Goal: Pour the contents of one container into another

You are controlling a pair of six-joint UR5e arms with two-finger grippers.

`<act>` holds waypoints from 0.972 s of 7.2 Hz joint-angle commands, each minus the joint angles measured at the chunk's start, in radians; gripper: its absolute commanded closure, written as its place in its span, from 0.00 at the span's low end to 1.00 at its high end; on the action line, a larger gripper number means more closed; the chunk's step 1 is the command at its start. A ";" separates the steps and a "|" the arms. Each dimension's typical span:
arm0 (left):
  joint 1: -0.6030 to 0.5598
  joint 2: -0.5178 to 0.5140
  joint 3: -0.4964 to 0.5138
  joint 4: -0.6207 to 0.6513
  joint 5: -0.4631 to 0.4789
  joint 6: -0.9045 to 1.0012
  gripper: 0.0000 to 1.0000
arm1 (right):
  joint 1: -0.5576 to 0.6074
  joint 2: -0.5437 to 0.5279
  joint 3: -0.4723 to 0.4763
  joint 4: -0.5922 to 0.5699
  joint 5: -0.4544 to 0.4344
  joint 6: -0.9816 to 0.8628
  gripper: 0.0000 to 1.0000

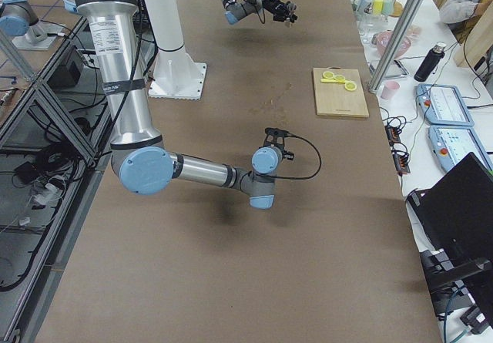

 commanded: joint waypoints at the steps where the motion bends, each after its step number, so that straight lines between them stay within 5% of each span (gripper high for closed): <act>1: -0.041 0.006 0.023 0.034 0.006 -0.088 1.00 | -0.002 0.007 -0.026 0.009 0.000 -0.002 1.00; 5: -0.083 0.069 0.064 0.079 0.070 -0.422 1.00 | -0.002 0.048 -0.063 0.009 -0.004 0.000 1.00; 6: -0.071 0.080 0.062 0.176 0.217 -0.520 1.00 | -0.002 0.048 -0.063 0.009 -0.004 0.002 1.00; 7: -0.048 0.080 0.062 0.253 0.298 -0.638 1.00 | -0.002 0.048 -0.063 0.009 -0.002 0.002 0.84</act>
